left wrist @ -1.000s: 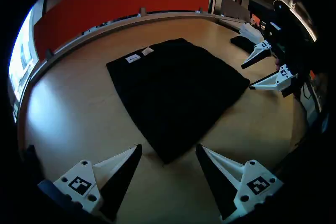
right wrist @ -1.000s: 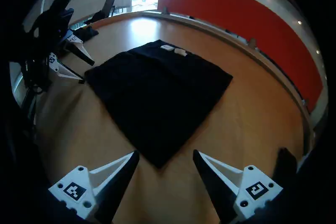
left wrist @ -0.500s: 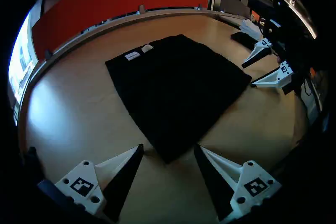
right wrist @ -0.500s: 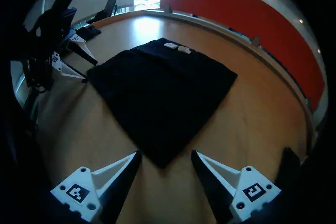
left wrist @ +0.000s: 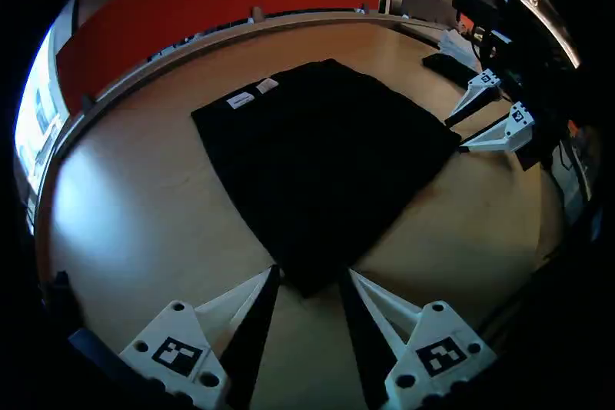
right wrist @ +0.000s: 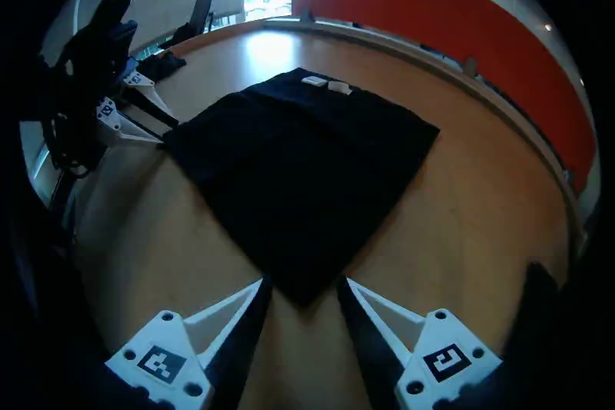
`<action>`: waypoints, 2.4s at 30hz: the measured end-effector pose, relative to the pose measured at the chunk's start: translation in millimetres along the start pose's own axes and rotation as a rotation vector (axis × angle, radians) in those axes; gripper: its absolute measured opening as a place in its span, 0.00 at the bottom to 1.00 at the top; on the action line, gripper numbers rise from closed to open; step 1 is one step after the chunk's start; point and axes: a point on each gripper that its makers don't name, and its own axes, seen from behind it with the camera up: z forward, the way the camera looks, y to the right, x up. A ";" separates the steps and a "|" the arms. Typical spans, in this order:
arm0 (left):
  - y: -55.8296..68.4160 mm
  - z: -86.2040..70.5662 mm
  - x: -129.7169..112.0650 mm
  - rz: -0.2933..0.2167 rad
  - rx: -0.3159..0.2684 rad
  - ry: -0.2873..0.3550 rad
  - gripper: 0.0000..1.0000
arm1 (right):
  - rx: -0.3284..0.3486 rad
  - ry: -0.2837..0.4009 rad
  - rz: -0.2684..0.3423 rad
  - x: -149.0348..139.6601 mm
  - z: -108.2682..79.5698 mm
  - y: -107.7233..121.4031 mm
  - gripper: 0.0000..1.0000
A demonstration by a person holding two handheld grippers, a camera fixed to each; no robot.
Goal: Fold towel
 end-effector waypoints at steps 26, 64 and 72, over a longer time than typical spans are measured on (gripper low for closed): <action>2.8 -1.1 5.1 -0.029 0.019 -0.011 0.15 | 0.013 0.013 0.009 5.1 -2.4 -5.0 0.15; 42.9 -101.3 49.9 -0.145 -0.041 0.007 0.15 | 0.007 0.068 -0.013 45.5 -106.1 -14.1 0.14; 45.3 -111.8 53.5 -0.153 -0.051 0.007 0.15 | 0.012 0.057 -0.023 49.0 -121.7 -21.2 0.14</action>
